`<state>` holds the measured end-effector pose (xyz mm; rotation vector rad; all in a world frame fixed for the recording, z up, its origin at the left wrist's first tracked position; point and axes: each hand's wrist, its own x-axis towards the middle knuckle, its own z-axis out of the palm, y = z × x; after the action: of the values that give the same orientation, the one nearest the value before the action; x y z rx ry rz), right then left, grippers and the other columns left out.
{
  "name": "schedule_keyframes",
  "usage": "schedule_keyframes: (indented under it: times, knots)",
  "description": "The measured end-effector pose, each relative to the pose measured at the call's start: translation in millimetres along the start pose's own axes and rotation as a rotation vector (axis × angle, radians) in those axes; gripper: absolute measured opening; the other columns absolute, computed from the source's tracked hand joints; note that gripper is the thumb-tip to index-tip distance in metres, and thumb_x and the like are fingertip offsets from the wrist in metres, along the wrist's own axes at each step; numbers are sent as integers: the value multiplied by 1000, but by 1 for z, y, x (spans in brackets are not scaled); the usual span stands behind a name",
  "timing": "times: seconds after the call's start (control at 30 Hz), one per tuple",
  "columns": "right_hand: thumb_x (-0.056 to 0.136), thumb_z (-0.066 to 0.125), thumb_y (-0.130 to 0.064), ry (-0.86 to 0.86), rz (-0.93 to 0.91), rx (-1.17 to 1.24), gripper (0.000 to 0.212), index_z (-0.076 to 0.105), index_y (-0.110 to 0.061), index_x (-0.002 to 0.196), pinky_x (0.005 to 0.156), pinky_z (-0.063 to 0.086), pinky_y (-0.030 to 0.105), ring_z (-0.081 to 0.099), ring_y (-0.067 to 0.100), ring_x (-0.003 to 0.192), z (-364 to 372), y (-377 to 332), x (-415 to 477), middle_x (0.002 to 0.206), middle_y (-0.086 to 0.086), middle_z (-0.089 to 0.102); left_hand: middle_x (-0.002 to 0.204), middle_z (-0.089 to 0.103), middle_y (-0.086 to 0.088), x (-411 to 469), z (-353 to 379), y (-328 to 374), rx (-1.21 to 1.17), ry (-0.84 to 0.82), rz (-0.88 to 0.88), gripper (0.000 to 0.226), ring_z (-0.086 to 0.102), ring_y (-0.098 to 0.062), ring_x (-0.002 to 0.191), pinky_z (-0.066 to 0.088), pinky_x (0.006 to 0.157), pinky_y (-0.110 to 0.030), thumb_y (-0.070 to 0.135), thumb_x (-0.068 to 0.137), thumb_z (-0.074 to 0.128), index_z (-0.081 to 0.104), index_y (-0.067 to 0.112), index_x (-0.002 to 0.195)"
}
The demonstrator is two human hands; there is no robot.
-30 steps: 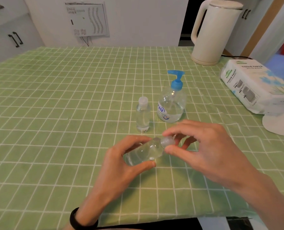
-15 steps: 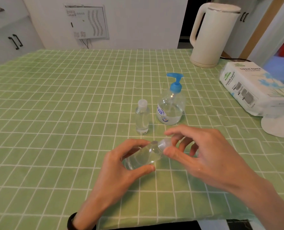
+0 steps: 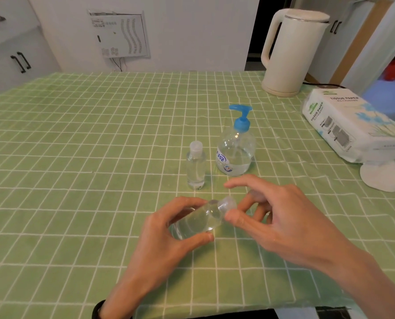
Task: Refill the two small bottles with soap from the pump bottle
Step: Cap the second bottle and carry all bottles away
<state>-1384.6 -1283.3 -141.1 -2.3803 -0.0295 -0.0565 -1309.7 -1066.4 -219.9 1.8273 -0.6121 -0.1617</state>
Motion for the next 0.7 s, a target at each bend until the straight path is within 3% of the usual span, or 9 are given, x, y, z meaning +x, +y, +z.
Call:
schedule_keyframes:
  times: [0.07,0.13,0.23,0.3,0.43,0.5,0.57,0.7]
  knots:
    - [87,54,-70,-9,-13,-26,39,63,-50,119,59,51,15,73,-1,73,2,-1,0,97,-35,71,115,78,19,0,0,-1,13,2,-2,55,74,-9,111,53,101,-18,15,71,96,74,39,115]
    - [85,53,-74,18,-1,-41,40,67,-43,105,60,51,19,72,0,67,3,1,1,85,-31,73,115,78,18,0,1,-2,22,-9,-2,54,74,-11,112,53,100,-20,16,71,96,75,38,115]
    - [82,54,-79,11,-21,-28,48,65,-47,116,62,50,14,73,-2,70,3,2,2,88,-30,74,116,78,19,0,2,-2,15,-30,-12,54,73,-9,111,52,99,-16,21,71,95,73,40,117]
    - [87,59,-68,7,-51,-62,37,65,-48,117,59,48,14,73,1,73,4,2,2,87,-22,76,115,79,18,0,2,-3,7,-16,-14,53,74,-9,110,53,100,-17,19,71,96,74,38,116]
    - [96,78,-33,93,-82,-82,6,75,-31,100,55,45,13,63,-1,54,11,4,5,72,-8,74,112,80,17,0,3,-4,1,-6,-21,52,75,-8,108,54,101,-22,14,72,96,75,37,113]
    - [96,77,-35,100,-75,-100,8,75,-28,101,61,52,21,67,8,59,16,2,6,69,-7,72,111,80,16,1,3,-4,0,10,-22,52,75,-7,107,54,101,-22,14,71,96,73,38,112]
    - [97,73,-40,113,-66,-126,13,74,-28,102,68,57,39,69,13,65,21,1,7,68,-8,71,111,80,15,2,2,-5,8,31,-16,52,75,-7,108,55,102,-26,14,71,96,73,38,111]
    - [97,67,-50,155,-65,-178,20,72,-31,100,66,58,40,67,9,65,24,-1,8,66,-13,68,112,79,18,3,1,-8,24,42,-16,51,74,-5,112,55,103,-30,19,71,97,72,39,112]
